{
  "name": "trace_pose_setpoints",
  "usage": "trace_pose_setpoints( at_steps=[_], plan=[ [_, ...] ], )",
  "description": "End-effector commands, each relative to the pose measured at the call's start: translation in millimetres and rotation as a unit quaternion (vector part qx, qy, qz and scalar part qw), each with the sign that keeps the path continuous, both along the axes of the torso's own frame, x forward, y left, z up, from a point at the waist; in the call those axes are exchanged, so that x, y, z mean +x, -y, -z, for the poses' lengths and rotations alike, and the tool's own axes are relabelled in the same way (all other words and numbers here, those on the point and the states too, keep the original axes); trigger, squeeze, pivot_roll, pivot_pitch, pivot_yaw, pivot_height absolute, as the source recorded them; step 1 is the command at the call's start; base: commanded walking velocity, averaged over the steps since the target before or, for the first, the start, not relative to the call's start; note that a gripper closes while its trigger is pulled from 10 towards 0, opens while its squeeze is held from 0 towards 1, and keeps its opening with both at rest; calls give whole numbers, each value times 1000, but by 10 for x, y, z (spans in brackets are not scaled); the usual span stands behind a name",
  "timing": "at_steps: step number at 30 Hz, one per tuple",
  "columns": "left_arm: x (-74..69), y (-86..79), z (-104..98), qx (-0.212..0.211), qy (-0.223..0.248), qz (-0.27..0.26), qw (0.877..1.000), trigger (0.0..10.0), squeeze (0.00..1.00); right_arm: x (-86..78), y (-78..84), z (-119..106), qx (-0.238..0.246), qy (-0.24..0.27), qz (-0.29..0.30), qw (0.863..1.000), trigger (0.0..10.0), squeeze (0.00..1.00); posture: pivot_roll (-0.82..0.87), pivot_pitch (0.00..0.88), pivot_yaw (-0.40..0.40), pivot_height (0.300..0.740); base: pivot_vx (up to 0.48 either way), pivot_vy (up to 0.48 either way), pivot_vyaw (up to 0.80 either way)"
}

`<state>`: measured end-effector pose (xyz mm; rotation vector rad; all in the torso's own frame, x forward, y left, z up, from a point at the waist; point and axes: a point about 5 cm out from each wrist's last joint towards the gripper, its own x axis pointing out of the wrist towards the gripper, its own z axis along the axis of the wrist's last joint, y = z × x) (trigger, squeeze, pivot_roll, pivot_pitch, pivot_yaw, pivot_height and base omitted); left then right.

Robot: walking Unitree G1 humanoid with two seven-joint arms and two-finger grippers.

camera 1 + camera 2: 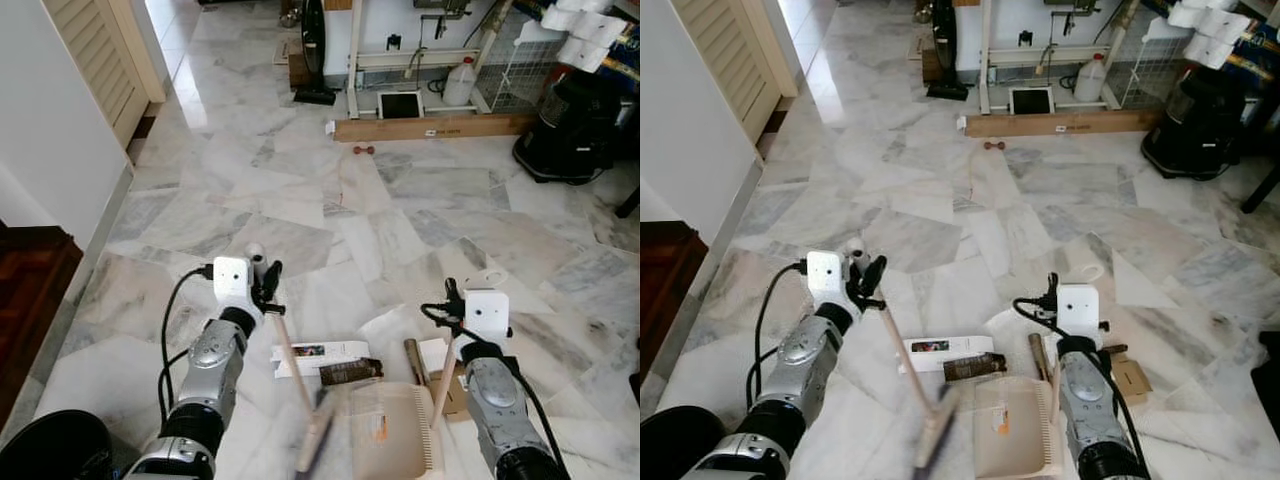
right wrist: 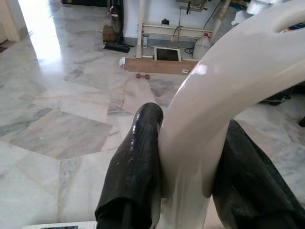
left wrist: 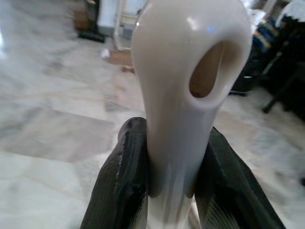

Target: Sweep floor

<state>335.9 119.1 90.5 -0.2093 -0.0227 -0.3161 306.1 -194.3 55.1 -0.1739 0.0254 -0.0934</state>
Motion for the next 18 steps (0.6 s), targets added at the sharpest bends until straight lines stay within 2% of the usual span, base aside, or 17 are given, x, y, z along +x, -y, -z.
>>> trace_pose_setpoints(
  at_steps=[1,6,13,18],
  plan=[
    [37,-22,-86,-21,8,9,1000,10000,0,10,-37,11,5,-1,-4,1000,10000,0,-20,131,27,740,0,0,0],
    [13,-35,-118,-17,16,35,999,10000,0,23,-45,6,6,-1,-5,1000,10000,0,-13,124,28,740,0,0,0],
    [3,-84,-208,-13,32,44,998,10000,0,37,-55,-4,8,3,-1,1000,10000,0,-11,116,31,740,0,0,0],
    [-36,-140,-286,9,46,62,997,10000,0,54,-50,-12,15,6,11,1000,10000,0,-1,101,37,740,0,0,0]
  ],
)
